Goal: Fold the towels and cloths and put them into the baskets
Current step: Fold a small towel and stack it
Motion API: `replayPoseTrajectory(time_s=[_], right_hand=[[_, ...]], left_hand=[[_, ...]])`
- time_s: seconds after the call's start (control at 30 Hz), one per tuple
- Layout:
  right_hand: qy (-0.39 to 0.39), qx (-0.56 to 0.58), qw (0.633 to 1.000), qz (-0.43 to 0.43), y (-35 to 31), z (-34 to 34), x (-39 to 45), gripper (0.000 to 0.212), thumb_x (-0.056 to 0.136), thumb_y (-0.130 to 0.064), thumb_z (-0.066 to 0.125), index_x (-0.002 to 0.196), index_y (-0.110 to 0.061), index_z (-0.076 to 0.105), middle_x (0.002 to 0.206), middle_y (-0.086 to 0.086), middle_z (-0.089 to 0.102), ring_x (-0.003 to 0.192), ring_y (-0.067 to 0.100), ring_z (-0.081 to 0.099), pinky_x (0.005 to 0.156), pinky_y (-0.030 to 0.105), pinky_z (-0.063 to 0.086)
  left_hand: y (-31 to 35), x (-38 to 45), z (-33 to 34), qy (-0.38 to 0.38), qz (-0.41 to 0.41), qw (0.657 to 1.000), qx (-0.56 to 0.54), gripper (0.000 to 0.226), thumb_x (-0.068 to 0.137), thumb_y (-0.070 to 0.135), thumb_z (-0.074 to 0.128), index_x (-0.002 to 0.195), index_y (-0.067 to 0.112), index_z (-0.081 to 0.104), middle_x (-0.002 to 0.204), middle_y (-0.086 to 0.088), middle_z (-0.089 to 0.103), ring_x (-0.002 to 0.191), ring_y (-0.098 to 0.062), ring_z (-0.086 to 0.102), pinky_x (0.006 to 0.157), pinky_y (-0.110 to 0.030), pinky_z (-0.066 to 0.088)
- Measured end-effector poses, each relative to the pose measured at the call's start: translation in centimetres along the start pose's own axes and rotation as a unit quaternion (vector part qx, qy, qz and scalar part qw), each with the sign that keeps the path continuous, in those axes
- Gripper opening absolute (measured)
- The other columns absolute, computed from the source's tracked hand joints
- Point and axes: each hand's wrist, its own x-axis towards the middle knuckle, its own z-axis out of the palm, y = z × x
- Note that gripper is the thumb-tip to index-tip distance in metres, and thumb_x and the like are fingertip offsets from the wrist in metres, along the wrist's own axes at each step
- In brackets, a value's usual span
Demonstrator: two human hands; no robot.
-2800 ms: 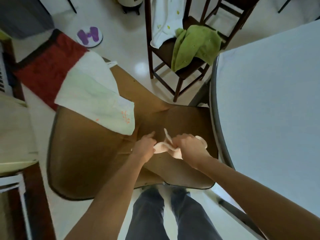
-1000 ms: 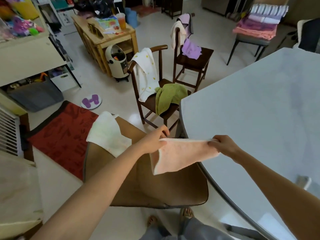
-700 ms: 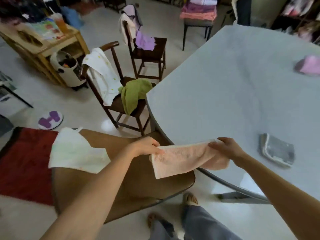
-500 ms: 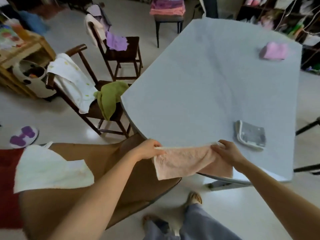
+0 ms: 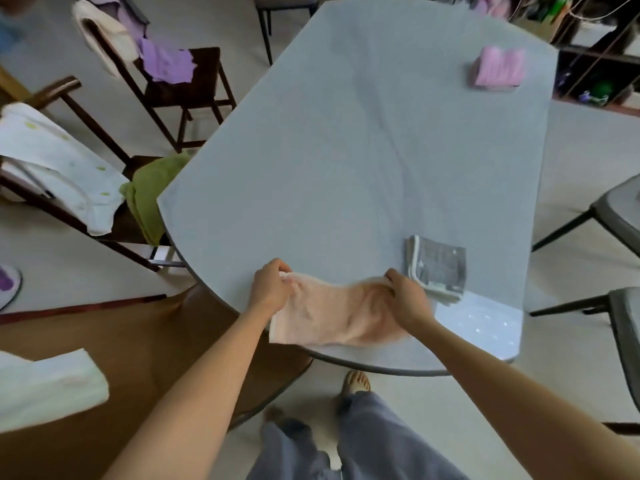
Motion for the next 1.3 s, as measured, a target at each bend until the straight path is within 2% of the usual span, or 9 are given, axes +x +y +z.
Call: replayPoseTrajectory(time_s=[0.13, 0.27, 0.37, 0.47, 0.67, 0.8, 0.9, 1.1, 1.3], right_hand=[[0.072, -0.033, 0.994, -0.074, -0.7, -0.2, 0.4, 0.033, 0.091, -0.007, 0.044, 0.124, -0.013, 0.047, 0.124, 0.009, 0.051, 0.106, 0.03, 0.052, 0.078, 0.038, 0.047], [0.14, -0.033, 0.988, -0.06, 1.2, 1.8, -2.4, 0.048, 0.086, -0.011, 0.061, 0.131, -0.01, 0.044, 0.124, 0.01, 0.05, 0.11, 0.029, 0.049, 0.089, 0.039, 0.045], [0.172, 0.065, 0.979, 0.091, 2.1, 3.6, -4.3, 0.044, 0.09, -0.02, 0.061, 0.128, -0.009, 0.044, 0.123, 0.011, 0.052, 0.11, 0.029, 0.051, 0.09, 0.042, 0.046], [0.169, 0.226, 0.919, 0.275, 1.5, 4.7, -4.8, 0.038, 0.089, -0.027, 0.063, 0.12, -0.008, 0.05, 0.114, 0.011, 0.06, 0.094, 0.024, 0.057, 0.08, 0.036, 0.046], [0.15, 0.38, 0.89, 0.202, 0.6, 4.8, -4.8, 0.009, 0.092, -0.018, 0.061, 0.095, -0.01, 0.057, 0.093, 0.01, 0.064, 0.076, 0.025, 0.066, 0.062, 0.026, 0.054], [0.102, 0.367, 0.897, 0.224, 1.0, 4.2, -3.8, 0.026, 0.093, -0.02, 0.061, 0.089, 0.006, 0.062, 0.084, 0.019, 0.069, 0.077, 0.029, 0.068, 0.074, 0.035, 0.057], [0.097, 0.349, 0.9, 0.243, 1.5, 3.4, -3.3, 0.027, 0.09, -0.022, 0.064, 0.083, 0.004, 0.063, 0.077, 0.016, 0.07, 0.069, 0.024, 0.068, 0.068, 0.03, 0.054], [0.09, 0.206, 0.946, 0.235, 3.0, 2.8, -3.2, 0.038, 0.082, -0.017, 0.069, 0.054, -0.011, 0.045, 0.055, 0.008, 0.057, 0.059, 0.022, 0.058, 0.057, 0.029, 0.044], [0.107, 0.121, 0.967, 0.198, 2.9, 3.6, -3.1, 0.026, 0.084, -0.01, 0.061, 0.063, -0.008, 0.045, 0.057, 0.003, 0.045, 0.058, 0.02, 0.043, 0.054, 0.031, 0.032]], left_hand=[[0.6, 1.1, -0.9, 0.11, -0.013, 0.992, -0.057, 0.037, 0.093, 0.007, 0.058, 0.128, 0.007, 0.048, 0.131, -0.011, 0.05, 0.119, -0.026, 0.051, 0.095, -0.027, 0.04], [-1.4, -0.2, -0.1, 0.141, -0.055, 0.988, -0.028, 0.04, 0.093, 0.019, 0.06, 0.129, 0.01, 0.045, 0.13, -0.01, 0.049, 0.118, -0.028, 0.051, 0.089, -0.04, 0.045], [-3.4, -2.8, 1.2, 0.121, -0.099, 0.986, -0.057, 0.032, 0.093, 0.026, 0.059, 0.119, 0.01, 0.05, 0.116, -0.008, 0.062, 0.108, -0.027, 0.058, 0.081, -0.038, 0.047], [-5.0, -4.7, 2.2, 0.095, -0.14, 0.984, -0.052, 0.031, 0.094, 0.034, 0.058, 0.114, 0.01, 0.057, 0.111, -0.005, 0.067, 0.107, -0.028, 0.06, 0.077, -0.033, 0.044], [-4.9, -4.9, 3.0, 0.102, -0.097, 0.977, -0.16, 0.014, 0.095, 0.021, 0.057, 0.096, 0.007, 0.061, 0.094, -0.011, 0.068, 0.079, -0.024, 0.068, 0.071, -0.038, 0.057], [-4.1, -4.7, 2.9, 0.065, -0.138, 0.936, -0.316, 0.012, 0.098, 0.014, 0.054, 0.097, 0.003, 0.056, 0.094, -0.013, 0.065, 0.076, -0.022, 0.068, 0.063, -0.028, 0.058], [-4.2, -4.6, 2.5, 0.038, -0.131, 0.905, -0.403, 0.011, 0.099, 0.012, 0.049, 0.1, 0.002, 0.052, 0.098, -0.012, 0.064, 0.081, -0.027, 0.071, 0.062, -0.025, 0.059], [-5.9, -4.4, 1.8, 0.042, -0.076, 0.983, -0.161, 0.011, 0.097, 0.017, 0.054, 0.093, 0.007, 0.053, 0.092, -0.008, 0.062, 0.085, -0.024, 0.067, 0.059, -0.013, 0.046], [-5.2, -5.8, 2.0, 0.079, -0.038, 0.995, -0.037, 0.015, 0.089, 0.013, 0.064, 0.09, 0.008, 0.049, 0.082, -0.005, 0.06, 0.062, -0.01, 0.054, 0.045, -0.012, 0.036]])
